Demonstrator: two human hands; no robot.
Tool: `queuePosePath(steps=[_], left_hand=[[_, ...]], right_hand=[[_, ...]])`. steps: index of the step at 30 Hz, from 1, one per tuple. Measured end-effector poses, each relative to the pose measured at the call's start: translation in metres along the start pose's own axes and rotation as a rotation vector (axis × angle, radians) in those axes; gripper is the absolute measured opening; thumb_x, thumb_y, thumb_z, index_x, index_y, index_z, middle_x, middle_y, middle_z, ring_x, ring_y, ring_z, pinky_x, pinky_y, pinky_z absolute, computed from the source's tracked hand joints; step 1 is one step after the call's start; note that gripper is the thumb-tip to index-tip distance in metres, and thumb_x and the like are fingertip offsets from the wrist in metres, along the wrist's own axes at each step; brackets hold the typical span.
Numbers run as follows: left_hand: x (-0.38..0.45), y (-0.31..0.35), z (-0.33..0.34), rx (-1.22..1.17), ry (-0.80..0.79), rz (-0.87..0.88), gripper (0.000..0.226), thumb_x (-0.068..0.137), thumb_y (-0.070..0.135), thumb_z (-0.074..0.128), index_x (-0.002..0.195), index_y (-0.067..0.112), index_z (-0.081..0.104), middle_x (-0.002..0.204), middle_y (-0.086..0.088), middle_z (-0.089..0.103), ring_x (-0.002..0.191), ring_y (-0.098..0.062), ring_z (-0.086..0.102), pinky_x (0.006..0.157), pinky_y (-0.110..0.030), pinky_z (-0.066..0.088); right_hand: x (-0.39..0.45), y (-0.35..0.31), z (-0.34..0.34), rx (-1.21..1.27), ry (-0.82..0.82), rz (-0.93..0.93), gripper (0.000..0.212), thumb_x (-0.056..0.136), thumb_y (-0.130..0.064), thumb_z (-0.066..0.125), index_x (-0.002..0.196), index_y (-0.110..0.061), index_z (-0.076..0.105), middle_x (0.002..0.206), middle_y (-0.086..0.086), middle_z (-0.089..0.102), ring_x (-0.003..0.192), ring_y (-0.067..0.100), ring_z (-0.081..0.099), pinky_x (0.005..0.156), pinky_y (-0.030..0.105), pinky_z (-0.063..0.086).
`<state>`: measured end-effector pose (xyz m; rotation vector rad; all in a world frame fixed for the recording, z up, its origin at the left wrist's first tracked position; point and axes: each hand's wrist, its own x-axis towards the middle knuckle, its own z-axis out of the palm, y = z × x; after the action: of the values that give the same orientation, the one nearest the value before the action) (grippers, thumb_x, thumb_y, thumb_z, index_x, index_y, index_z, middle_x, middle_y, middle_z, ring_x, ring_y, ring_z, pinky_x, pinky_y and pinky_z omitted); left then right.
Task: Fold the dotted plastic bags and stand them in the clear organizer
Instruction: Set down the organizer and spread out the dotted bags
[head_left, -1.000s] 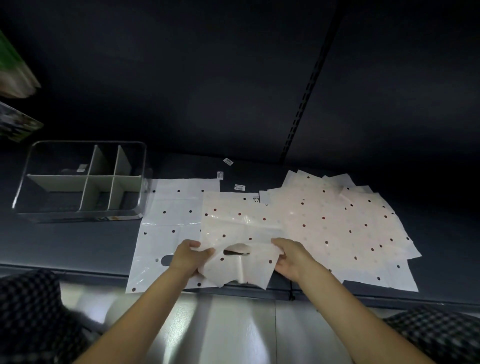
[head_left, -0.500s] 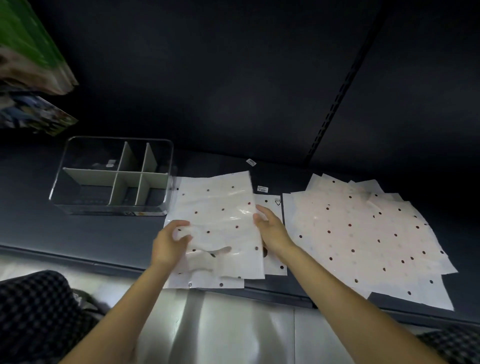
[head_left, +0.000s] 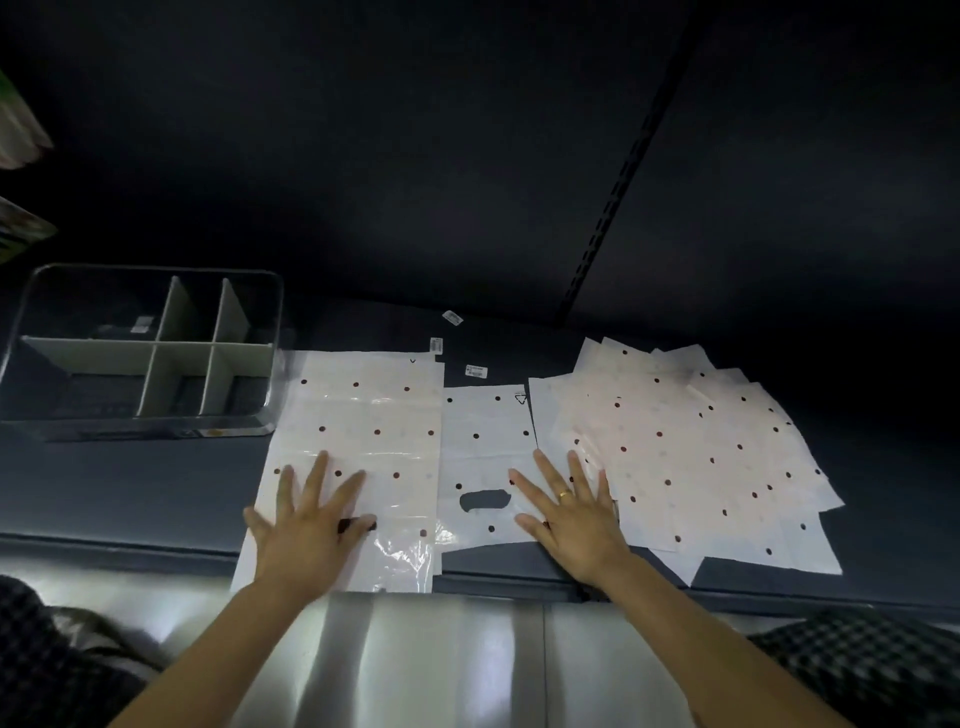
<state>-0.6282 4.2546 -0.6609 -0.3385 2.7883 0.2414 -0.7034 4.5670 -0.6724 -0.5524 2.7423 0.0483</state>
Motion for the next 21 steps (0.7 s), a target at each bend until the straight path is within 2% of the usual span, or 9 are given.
queuePosePath(steps=[2,3,7,10,12,14,17,19,21], left_hand=[[0.000,-0.006,0.010,0.049,-0.067,-0.027,0.096,0.052,0.081,-0.033,0.140,0.044,-0.023,0.156,0.006,-0.022,0.144,-0.031,-0.014,0.108,-0.066,0.008],[0.000,-0.010,0.011,0.056,-0.079,-0.031,0.099,0.045,0.080,-0.038,0.136,0.042,-0.029,0.156,0.005,-0.024,0.144,-0.030,-0.016,0.108,-0.066,0.006],[0.013,-0.027,0.006,0.085,-0.090,-0.032,0.085,0.065,0.085,-0.014,0.137,0.043,-0.029,0.157,0.004,-0.021,0.144,-0.031,-0.014,0.108,-0.066,0.010],[0.019,-0.028,0.003,0.116,-0.121,-0.062,0.073,0.084,0.074,0.012,0.142,0.046,-0.021,0.156,0.004,-0.022,0.144,-0.031,-0.014,0.109,-0.066,0.013],[0.017,-0.016,0.000,0.080,-0.108,-0.084,0.072,0.085,0.073,0.013,0.145,0.044,-0.015,0.156,0.004,-0.021,0.144,-0.030,-0.015,0.109,-0.067,0.008],[0.011,0.007,-0.005,0.009,-0.039,-0.042,0.081,0.078,0.080,-0.001,0.148,0.041,-0.004,0.158,0.003,-0.014,0.145,-0.029,-0.013,0.110,-0.064,0.003],[0.000,0.053,-0.009,-0.039,0.020,0.139,0.113,0.053,0.081,-0.032,0.149,0.035,0.003,0.159,0.002,-0.009,0.146,-0.025,-0.010,0.114,-0.053,0.000],[-0.003,0.078,-0.006,-0.026,0.029,0.303,0.115,0.052,0.079,-0.036,0.150,0.033,0.005,0.158,0.003,-0.010,0.146,-0.023,-0.011,0.117,-0.045,-0.002],[-0.004,0.099,-0.001,-0.037,0.017,0.452,0.109,0.059,0.079,-0.030,0.150,0.033,0.008,0.158,0.005,-0.010,0.146,-0.020,-0.009,0.118,-0.037,-0.004]], right_hand=[[-0.003,0.015,-0.004,-0.005,-0.038,0.028,0.053,0.089,-0.067,0.006,0.125,-0.060,-0.033,0.145,-0.017,-0.034,0.143,0.028,-0.023,0.113,0.055,-0.009],[-0.005,0.023,-0.006,-0.012,-0.061,0.043,0.053,0.090,-0.067,0.007,0.125,-0.060,-0.033,0.146,-0.016,-0.034,0.143,0.028,-0.023,0.113,0.056,-0.007],[-0.014,0.038,-0.015,-0.026,-0.143,0.111,0.058,0.092,-0.064,0.008,0.133,-0.049,-0.030,0.149,-0.010,-0.032,0.143,0.029,-0.021,0.114,0.059,-0.002],[-0.020,0.025,-0.016,0.001,-0.180,0.213,0.075,0.079,-0.069,-0.009,0.145,-0.035,-0.019,0.155,-0.003,-0.024,0.144,0.033,-0.018,0.112,0.062,-0.001],[-0.026,0.011,-0.014,0.047,-0.190,0.283,0.077,0.083,-0.069,-0.004,0.149,-0.030,-0.012,0.157,0.001,-0.020,0.144,0.033,-0.015,0.111,0.062,-0.002],[-0.030,0.000,-0.015,0.077,-0.120,0.291,0.070,0.090,-0.066,0.007,0.150,-0.031,0.004,0.159,0.003,-0.007,0.145,0.032,-0.008,0.112,0.060,-0.002],[-0.032,0.004,-0.025,0.121,0.158,0.246,0.056,0.094,-0.061,0.018,0.142,-0.036,0.035,0.157,0.002,0.017,0.144,0.027,0.007,0.116,0.047,0.005],[-0.029,0.024,-0.032,0.185,0.294,0.272,0.051,0.096,-0.054,0.028,0.140,-0.032,0.039,0.154,0.002,0.025,0.142,0.023,0.015,0.115,0.038,0.010],[-0.029,0.058,-0.034,0.243,0.292,0.388,0.055,0.097,-0.050,0.034,0.146,-0.026,0.031,0.156,0.004,0.021,0.143,0.023,0.016,0.116,0.036,0.013]])
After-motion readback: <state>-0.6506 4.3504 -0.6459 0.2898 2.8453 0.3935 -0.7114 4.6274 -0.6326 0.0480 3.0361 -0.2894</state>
